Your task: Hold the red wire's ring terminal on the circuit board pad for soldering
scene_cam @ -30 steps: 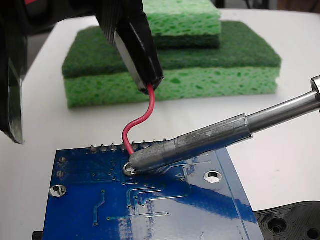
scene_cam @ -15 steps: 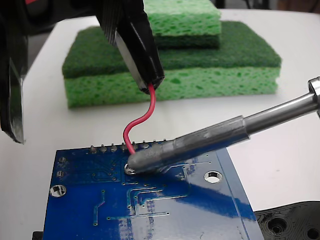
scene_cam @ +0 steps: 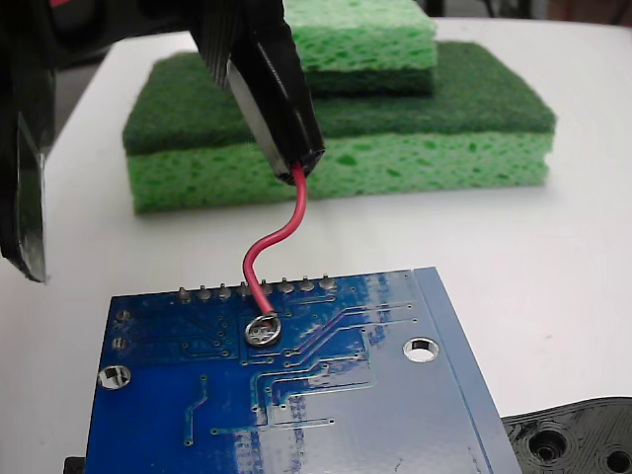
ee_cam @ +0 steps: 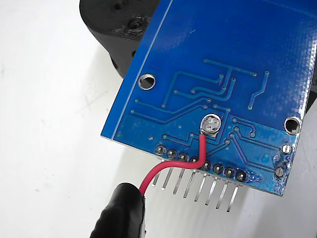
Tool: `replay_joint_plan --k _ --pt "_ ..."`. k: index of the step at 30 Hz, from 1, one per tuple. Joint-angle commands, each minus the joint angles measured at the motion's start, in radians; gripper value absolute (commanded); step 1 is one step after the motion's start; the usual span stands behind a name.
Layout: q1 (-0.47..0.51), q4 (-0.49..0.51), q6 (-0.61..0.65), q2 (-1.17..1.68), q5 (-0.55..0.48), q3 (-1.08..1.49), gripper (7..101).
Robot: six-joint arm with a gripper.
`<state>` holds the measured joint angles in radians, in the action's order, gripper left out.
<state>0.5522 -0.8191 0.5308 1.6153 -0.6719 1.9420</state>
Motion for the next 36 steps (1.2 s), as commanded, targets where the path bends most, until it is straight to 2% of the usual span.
replay_joint_plan --k 1,12,24,29,36 --pt "-0.002 -0.002 -0.002 0.015 0.002 -0.006 100.3" --pt "-0.061 0.026 -0.083 0.1 0.075 0.034 100.3" --pt "-0.137 0.161 -0.31 0.377 0.276 0.282 100.3" --pt "-0.17 0.167 -0.43 0.431 0.385 0.341 100.3" --pt "-0.245 0.153 -0.5 0.511 0.489 0.413 100.3"
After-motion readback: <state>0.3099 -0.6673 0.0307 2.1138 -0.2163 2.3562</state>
